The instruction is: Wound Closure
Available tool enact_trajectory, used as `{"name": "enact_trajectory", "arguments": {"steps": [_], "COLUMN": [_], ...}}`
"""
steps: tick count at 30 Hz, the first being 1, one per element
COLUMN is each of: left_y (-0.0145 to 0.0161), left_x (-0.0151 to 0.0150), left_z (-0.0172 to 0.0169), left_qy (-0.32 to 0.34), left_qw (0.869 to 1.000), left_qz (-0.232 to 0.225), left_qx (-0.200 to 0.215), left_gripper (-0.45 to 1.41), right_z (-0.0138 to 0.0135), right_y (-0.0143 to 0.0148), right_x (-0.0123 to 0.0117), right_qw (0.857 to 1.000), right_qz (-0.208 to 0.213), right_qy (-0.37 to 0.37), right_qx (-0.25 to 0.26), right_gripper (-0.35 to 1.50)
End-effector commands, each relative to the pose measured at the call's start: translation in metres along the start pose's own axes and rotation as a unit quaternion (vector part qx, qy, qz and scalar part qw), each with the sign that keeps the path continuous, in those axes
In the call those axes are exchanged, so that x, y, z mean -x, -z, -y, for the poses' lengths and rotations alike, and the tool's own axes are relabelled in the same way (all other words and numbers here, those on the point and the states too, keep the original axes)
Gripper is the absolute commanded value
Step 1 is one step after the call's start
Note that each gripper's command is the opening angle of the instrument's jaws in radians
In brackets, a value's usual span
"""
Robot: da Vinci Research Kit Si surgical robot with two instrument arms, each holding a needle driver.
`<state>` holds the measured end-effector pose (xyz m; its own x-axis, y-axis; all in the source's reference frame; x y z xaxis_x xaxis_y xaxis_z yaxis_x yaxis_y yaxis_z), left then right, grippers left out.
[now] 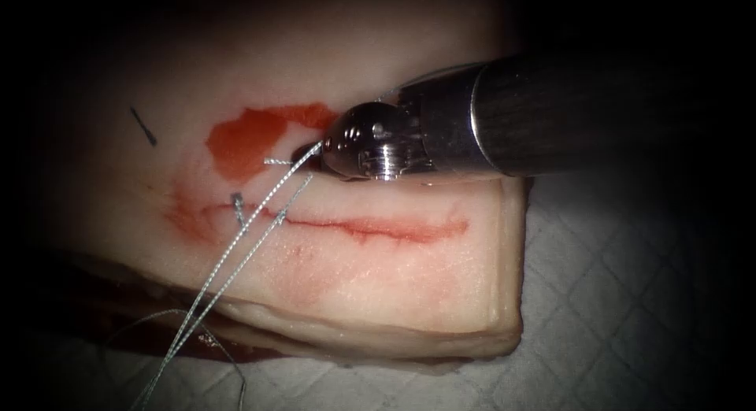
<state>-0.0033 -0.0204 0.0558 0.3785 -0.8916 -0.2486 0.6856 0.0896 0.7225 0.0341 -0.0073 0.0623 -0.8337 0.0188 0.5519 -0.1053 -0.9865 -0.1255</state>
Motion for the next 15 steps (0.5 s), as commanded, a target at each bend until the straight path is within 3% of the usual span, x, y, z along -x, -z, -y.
{"name": "enact_trajectory", "arguments": {"steps": [1,5,6,8,9,13,15], "left_y": [-0.0008,0.0003,0.0009,0.0031,0.0043,0.0104,0.0131], "left_x": [-0.0002,0.0013,0.0024,0.0062,0.0082,0.0181,0.0228], "left_z": [0.0,0.0006,0.001,0.0025,0.0033,0.0069,0.0085], "left_qy": [0.0,0.002,0.005,-0.01,-0.024,-0.035,-0.031], "left_qw": [1.0,1.0,0.999,0.995,0.991,0.966,0.947], "left_qz": [0.002,0.028,0.044,0.096,0.122,0.234,0.29], "left_qx": [0.001,0.004,-0.005,-0.035,-0.049,-0.104,-0.134], "left_gripper": [-0.45,-0.45,-0.45,-0.45,-0.45,-0.45,-0.45], "right_z": [0.0004,0.0001,-0.0001,-0.0002,-0.0001,0.0008,0.0009], "right_y": [-0.0007,-0.0008,-0.0008,-0.0005,-0.0001,0.0011,0.0017], "right_x": [0.0006,0.0014,0.0018,0.0024,0.003,0.0054,0.0065], "right_qw": [1.0,1.0,0.999,0.998,0.997,0.987,0.983], "right_qz": [0.002,0.012,0.018,0.041,0.064,0.127,0.146], "right_qy": [0.004,-0.021,-0.032,-0.04,-0.047,-0.083,-0.099], "right_qx": [-0.001,0.007,0.005,-0.004,-0.012,-0.044,-0.057], "right_gripper": [-0.35,-0.35,-0.25,0.78,0.99,1.13,0.89]}}
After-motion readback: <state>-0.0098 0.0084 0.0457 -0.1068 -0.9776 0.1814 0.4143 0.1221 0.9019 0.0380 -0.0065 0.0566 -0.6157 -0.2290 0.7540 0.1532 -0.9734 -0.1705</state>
